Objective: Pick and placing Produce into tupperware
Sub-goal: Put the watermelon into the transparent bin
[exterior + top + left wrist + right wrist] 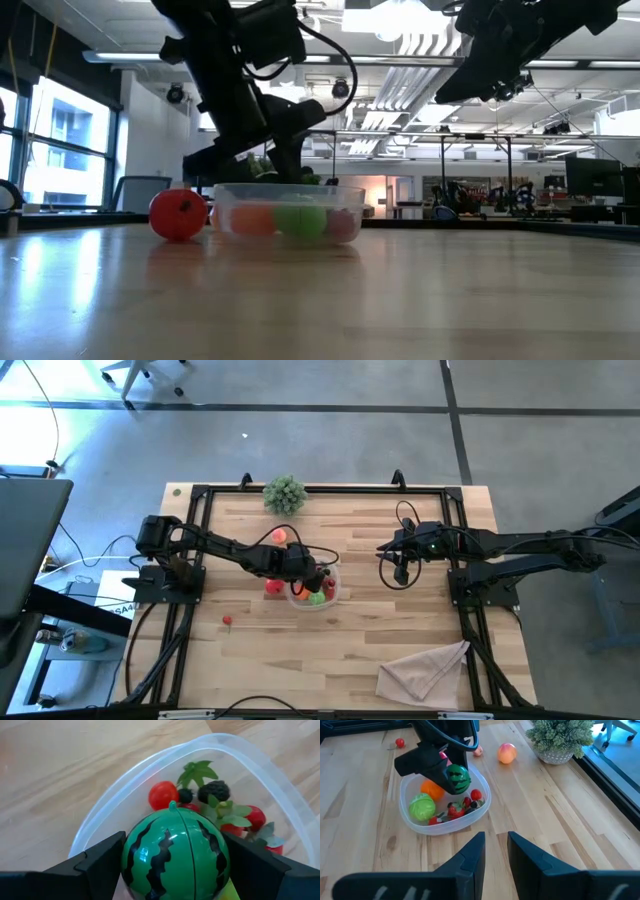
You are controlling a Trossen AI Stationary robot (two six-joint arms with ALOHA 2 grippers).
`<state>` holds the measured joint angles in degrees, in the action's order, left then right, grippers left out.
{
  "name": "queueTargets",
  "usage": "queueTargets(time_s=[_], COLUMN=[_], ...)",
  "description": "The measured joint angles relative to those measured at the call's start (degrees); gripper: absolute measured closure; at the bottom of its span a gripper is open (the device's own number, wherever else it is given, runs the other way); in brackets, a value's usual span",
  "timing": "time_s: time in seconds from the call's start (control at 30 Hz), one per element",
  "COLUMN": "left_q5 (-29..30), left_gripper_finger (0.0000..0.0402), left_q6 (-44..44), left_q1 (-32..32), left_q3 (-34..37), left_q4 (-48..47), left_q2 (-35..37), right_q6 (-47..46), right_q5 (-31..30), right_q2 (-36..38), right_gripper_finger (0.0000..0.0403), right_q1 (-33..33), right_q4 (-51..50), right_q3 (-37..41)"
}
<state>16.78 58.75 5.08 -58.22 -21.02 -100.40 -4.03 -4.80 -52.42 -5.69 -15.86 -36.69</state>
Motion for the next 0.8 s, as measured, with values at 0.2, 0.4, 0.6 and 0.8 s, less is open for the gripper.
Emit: queueTargets(time_s=[0.2,0.4,0.6,0.8], left_q5=[-0.18,-0.31,-1.38,-5.63], left_gripper_finger=[0.0072,0.0040,0.0031,0.0051], left_q6=[-1.16,-1.45,-1.45,-1.45], left_q1=[0.00,0.00,0.02,0.15], left_q3=[-0.02,0.00,0.00,0.00], left_q4=[0.14,0.14,0.88,3.28], left_q2=[0.00,0.00,0.00,0.17], right_q6=[0.00,0.00,0.00,0.00], right_q5=[0.00,0.00,0.00,0.00], right_q2=[0.00,0.00,-0.01,-0.01], right_gripper_finger=[0.0331,0.0331,0.0331,0.0331], right_q1=[0.01,0.02,0.02,0.00], right_q4=[0.00,-0.02,-0.02,-0.02], right_q3=[0.00,0.00,0.00,0.00])
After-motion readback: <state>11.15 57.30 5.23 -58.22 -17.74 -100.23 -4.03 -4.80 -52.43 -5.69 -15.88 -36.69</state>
